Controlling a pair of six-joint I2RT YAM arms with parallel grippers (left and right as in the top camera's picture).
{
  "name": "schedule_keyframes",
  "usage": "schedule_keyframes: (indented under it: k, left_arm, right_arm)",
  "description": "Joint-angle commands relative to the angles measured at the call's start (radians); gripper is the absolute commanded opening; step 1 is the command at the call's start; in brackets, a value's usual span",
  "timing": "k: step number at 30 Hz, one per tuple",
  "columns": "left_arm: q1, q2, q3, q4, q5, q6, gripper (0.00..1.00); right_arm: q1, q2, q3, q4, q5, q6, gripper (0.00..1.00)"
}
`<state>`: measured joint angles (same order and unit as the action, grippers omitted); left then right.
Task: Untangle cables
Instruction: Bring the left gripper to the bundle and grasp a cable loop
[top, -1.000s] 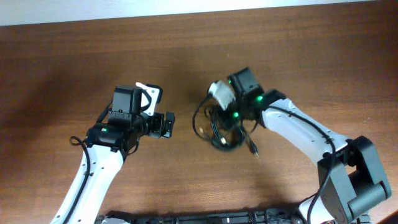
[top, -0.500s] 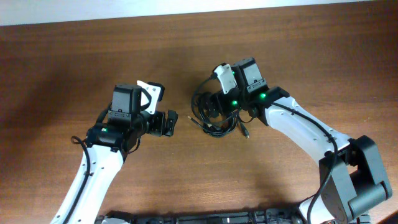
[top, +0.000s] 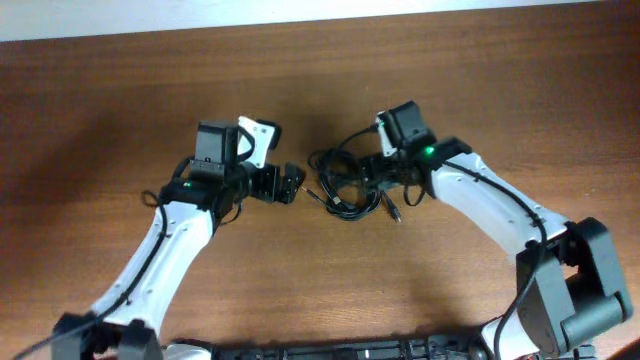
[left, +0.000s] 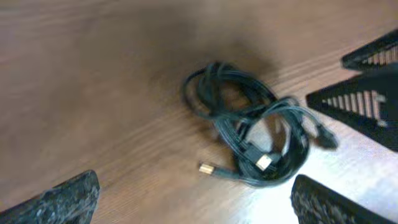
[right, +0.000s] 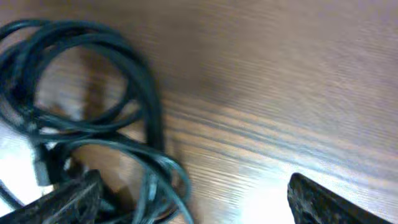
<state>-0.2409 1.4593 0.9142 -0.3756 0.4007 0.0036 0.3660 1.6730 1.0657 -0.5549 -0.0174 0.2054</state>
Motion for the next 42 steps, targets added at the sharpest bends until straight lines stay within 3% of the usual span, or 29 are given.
schedule_keyframes:
  k: [1, 7, 11, 23, 25, 28, 34, 38, 42]
  left_arm:
    - [-0.014, 0.079, 0.017, 0.078, 0.178, 0.012, 0.99]
    - [-0.097, 0.214, 0.017, 0.198, 0.194, 0.006, 0.99]
    - [-0.103, 0.270, 0.017, 0.209, 0.077, -0.122, 0.99]
    - [-0.103, 0.343, 0.017, 0.273, 0.000, -0.239, 0.99]
    - [-0.103, 0.388, 0.017, 0.312, 0.010, -0.301, 0.99]
    - [-0.103, 0.414, 0.017, 0.362, 0.081, -0.307, 0.99]
    - [-0.103, 0.415, 0.017, 0.404, 0.089, -0.382, 1.00]
    - [-0.108, 0.431, 0.017, 0.435, 0.089, -0.412, 0.84]
    - [-0.132, 0.449, 0.017, 0.452, 0.093, -0.435, 0.83]
  right_arm:
    - [-0.059, 0.005, 0.017, -0.035, 0.022, 0.062, 0.93]
    - [-0.105, 0.005, 0.017, -0.082, 0.018, 0.063, 0.93]
    - [-0.123, 0.005, 0.017, -0.097, 0.003, 0.062, 0.93]
    - [-0.132, 0.005, 0.017, -0.104, -0.004, 0.062, 0.93]
    - [-0.132, 0.005, 0.017, -0.103, -0.004, 0.063, 0.93]
    - [-0.132, 0.005, 0.017, -0.104, -0.004, 0.063, 0.93]
    - [-0.132, 0.005, 0.017, -0.115, -0.004, 0.062, 0.93]
    - [-0.132, 0.005, 0.017, -0.108, -0.005, 0.066, 0.94]
    - [-0.132, 0.005, 0.017, -0.103, -0.031, 0.066, 0.93]
